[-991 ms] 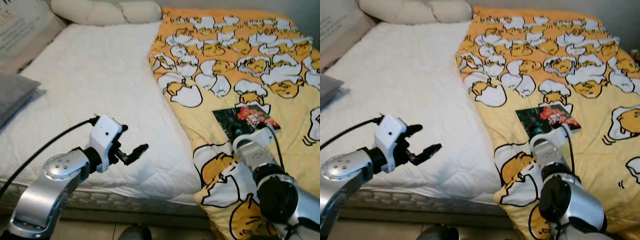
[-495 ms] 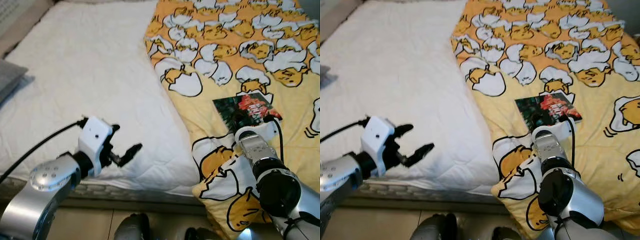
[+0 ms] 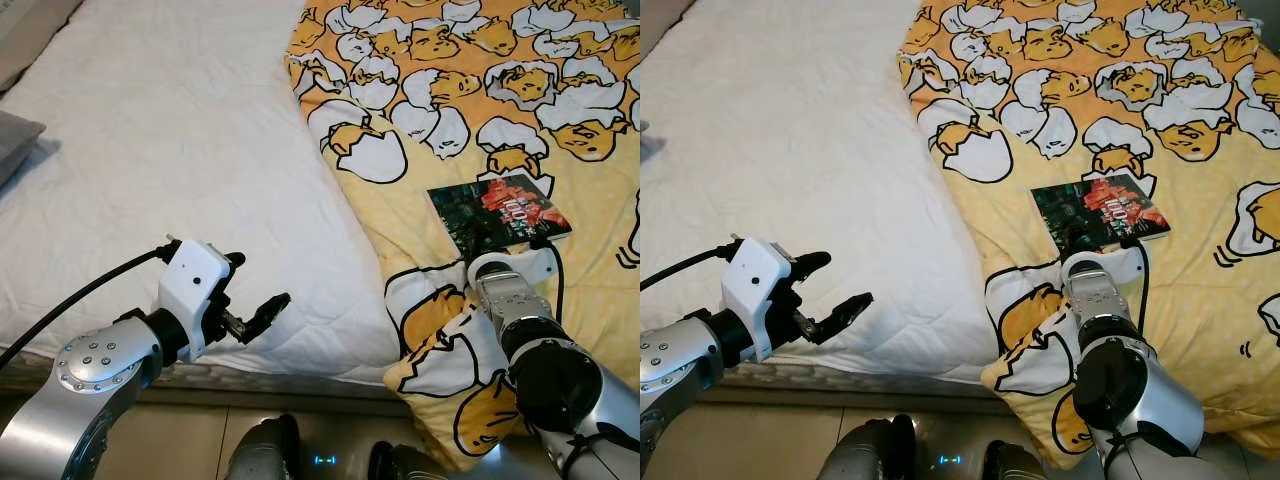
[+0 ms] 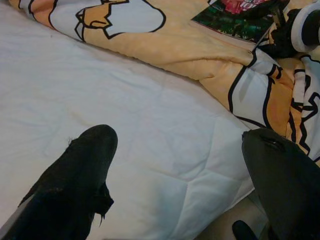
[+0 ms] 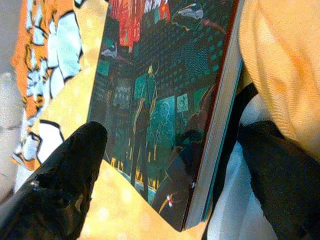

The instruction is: Clean up the room

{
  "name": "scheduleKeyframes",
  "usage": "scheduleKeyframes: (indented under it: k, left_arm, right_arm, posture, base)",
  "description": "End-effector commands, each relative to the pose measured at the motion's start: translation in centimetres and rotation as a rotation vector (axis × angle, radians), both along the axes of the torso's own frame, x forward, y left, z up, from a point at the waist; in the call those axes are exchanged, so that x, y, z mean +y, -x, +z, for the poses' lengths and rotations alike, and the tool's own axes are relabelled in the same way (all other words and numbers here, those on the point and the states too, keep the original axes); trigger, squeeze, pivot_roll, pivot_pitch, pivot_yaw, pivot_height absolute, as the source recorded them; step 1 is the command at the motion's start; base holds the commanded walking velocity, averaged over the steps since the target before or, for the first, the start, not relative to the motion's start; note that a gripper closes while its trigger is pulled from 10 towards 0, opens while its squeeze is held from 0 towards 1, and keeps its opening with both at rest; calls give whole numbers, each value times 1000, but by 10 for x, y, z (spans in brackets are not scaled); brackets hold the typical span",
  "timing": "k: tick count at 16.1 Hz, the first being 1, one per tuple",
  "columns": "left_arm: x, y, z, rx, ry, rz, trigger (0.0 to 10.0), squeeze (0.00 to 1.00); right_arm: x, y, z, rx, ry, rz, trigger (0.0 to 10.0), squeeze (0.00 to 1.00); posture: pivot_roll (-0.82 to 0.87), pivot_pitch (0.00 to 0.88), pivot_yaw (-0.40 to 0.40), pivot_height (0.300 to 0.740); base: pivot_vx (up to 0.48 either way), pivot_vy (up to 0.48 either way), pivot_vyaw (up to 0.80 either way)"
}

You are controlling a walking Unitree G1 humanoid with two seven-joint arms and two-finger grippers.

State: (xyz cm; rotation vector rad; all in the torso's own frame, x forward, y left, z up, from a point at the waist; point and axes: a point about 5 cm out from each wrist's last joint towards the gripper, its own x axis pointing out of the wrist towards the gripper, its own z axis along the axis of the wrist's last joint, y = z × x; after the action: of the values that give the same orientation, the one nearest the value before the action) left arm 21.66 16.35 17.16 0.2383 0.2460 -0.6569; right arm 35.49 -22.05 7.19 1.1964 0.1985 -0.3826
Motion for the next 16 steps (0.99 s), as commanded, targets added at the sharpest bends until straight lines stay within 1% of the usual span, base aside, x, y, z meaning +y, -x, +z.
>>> scheduleKeyframes:
  k: [1, 2, 3, 4, 5, 6, 13, 16]
  left_arm:
    - [0, 2, 3, -4, -1, 1, 10000, 0]
    - [0, 1, 4, -10, -1, 2, 10000, 0]
    - [0, 1, 4, -12, 0, 4, 10000, 0]
    - [0, 1, 4, -12, -1, 5, 10000, 0]
    - [1, 2, 4, -13, -4, 7, 10000, 0]
    - [2, 2, 4, -15, -6, 15, 10000, 0]
    - [6, 3, 5, -17, -13, 37, 10000, 0]
    - [3, 6, 4, -3, -2, 8, 10000, 0]
  right_arm:
    - [1, 3, -5, 4, -37, -14, 10000, 0]
    - [-2, -1, 2, -53, -36, -21, 4275, 0]
    - [-2, -2, 5, -73, -33, -16, 2588, 0]
    - [-1, -2, 5, -77, -34, -12, 2235, 0]
    - [-1, -2, 6, -76, -32, -12, 1294, 0]
    - [-3, -3, 6, -81, -34, -21, 0, 0]
    - [-5, -3, 9, -105, -44, -39, 0, 0]
    - [-6, -3, 8, -106, -42, -45, 0, 0]
  posture:
    - [253, 221, 38, 740]
    - [254, 220, 38, 740]
    - [255, 221, 38, 740]
    - [255, 221, 38, 740]
    - [258, 221, 38, 740]
    - [265, 223, 39, 740]
    - [271, 224, 36, 740]
    - [272, 224, 37, 740]
  base:
    - [0, 0, 0]
    - [0, 0, 0]
    - [0, 0, 0]
    - [0, 0, 0]
    - [0, 0, 0]
    - [0, 0, 0]
    - [0, 0, 0]
    - [0, 0, 0]
